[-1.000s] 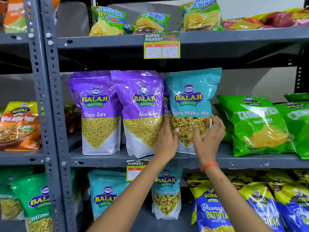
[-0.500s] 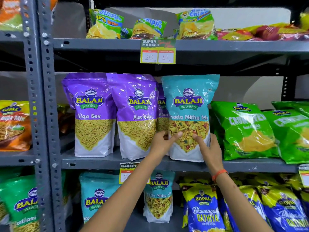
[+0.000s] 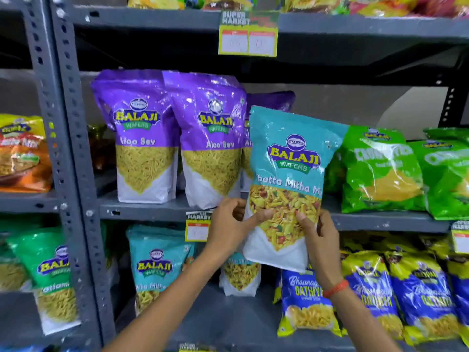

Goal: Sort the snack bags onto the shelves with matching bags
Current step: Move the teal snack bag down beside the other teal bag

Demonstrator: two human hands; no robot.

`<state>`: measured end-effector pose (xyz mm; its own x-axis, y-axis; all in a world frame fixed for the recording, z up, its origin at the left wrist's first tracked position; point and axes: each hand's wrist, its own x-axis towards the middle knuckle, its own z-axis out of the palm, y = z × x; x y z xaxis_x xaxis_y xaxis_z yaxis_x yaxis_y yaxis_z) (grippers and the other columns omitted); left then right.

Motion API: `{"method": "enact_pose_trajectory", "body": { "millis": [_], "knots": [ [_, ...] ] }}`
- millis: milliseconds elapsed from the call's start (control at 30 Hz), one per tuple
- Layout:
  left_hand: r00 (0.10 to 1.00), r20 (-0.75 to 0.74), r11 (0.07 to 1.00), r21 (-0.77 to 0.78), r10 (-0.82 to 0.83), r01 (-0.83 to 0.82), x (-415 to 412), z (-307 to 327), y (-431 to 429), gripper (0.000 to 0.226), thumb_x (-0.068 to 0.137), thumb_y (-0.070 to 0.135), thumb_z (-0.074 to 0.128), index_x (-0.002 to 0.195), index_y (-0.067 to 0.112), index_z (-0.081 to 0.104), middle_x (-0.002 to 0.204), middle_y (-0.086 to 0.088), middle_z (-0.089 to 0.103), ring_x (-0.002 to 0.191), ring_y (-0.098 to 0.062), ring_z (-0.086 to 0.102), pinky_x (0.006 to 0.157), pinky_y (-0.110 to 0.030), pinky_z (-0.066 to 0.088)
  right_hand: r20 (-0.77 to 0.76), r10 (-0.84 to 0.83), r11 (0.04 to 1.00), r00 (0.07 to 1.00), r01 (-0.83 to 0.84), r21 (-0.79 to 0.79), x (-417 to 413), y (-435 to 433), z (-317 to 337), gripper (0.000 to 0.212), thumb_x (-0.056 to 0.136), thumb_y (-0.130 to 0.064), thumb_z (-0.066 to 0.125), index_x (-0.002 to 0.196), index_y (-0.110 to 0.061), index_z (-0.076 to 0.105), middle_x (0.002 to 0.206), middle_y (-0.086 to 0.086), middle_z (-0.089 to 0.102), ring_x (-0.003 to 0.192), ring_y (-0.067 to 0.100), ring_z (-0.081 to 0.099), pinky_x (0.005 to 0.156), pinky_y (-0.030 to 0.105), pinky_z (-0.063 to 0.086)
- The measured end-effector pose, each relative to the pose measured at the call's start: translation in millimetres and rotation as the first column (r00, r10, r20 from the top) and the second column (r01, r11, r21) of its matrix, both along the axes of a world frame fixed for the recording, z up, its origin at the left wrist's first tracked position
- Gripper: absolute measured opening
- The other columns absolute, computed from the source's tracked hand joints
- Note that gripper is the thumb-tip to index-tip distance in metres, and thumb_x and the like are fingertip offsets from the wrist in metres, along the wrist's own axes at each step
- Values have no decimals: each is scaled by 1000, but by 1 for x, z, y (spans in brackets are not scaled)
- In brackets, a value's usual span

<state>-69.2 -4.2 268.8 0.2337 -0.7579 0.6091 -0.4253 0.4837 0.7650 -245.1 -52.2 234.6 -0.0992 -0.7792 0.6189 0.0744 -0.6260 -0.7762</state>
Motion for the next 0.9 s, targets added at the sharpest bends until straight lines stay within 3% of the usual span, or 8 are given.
{"method": "enact_pose_trajectory", "body": {
  "millis": [100, 233, 367, 533, 667, 733, 833, 900],
  "knots": [
    [1000, 22, 999, 52, -5, 4, 10, -40, 14, 48, 55, 61, 78, 81, 23, 64, 92, -7, 63, 83, -11, 59, 72, -17, 47, -67, -1, 1000, 998, 1, -3, 4, 10, -37, 55, 64, -53, 62, 106, -17, 58, 99, -6, 67, 87, -5, 62, 76, 13, 49],
    [999, 47, 988, 152, -17, 10, 30, -91, 25, 45, 62, 42, 81, 92, 13, 65, 93, -7, 59, 86, -11, 58, 67, -11, 43, -225, 100, 994, 969, -89, 60, 8, 23, -80, 50, 67, -43, 70, 108, -19, 54, 100, -13, 65, 90, -12, 60, 73, 4, 45],
    [996, 79, 957, 289, -35, 11, 49, -140, 26, 49, 65, 36, 81, 104, 12, 65, 105, -5, 61, 104, -17, 55, 80, -7, 43, -386, 212, 962, 898, -121, 246, 12, 14, -126, 60, 62, -60, 74, 111, -36, 50, 107, -17, 68, 104, -1, 62, 87, 26, 52],
    [996, 90, 868, 493, 17, -59, 63, -199, 15, 67, 61, 48, 82, 115, 13, 64, 129, -13, 56, 126, -28, 48, 100, -43, 45, -509, 307, 914, 804, -99, 394, 25, 1, -173, 71, 68, -56, 72, 126, -26, 42, 121, -4, 62, 111, 14, 60, 96, 44, 51],
    [995, 93, 846, 526, 41, -84, 63, -224, 6, 61, 63, 45, 82, 106, 4, 66, 108, -3, 57, 107, -17, 52, 74, -27, 40, -541, 363, 881, 758, -91, 464, 34, -11, -194, 59, 78, -23, 73, 128, -16, 43, 121, 0, 58, 115, 19, 56, 96, 41, 49],
    [995, 83, 841, 534, 50, -87, 61, -231, 4, 52, 70, 27, 81, 112, 2, 63, 110, 4, 48, 108, -10, 44, 73, -20, 34, -505, 401, 854, 764, -113, 508, 35, -20, -204, 60, 78, -20, 74, 130, -18, 43, 127, 2, 58, 118, 20, 55, 97, 41, 48],
    [994, 87, 828, 551, 67, -104, 62, -246, -7, 49, 67, 33, 82, 105, 6, 66, 106, -5, 60, 104, -23, 58, 73, -27, 42, -428, 443, 791, 788, -118, 601, 38, -35, -217, 55, 78, -16, 75, 124, -23, 46, 127, 6, 59, 115, 20, 56, 92, 37, 51],
    [993, 92, 813, 572, 72, -112, 63, -248, -13, 48, 68, 32, 81, 104, 5, 66, 102, -4, 57, 100, -23, 58, 70, -23, 38, -383, 437, 768, 814, -117, 629, 40, -55, -233, 67, 71, -24, 80, 128, -20, 44, 132, 13, 57, 119, 26, 56, 97, 49, 51]
  ]
}}
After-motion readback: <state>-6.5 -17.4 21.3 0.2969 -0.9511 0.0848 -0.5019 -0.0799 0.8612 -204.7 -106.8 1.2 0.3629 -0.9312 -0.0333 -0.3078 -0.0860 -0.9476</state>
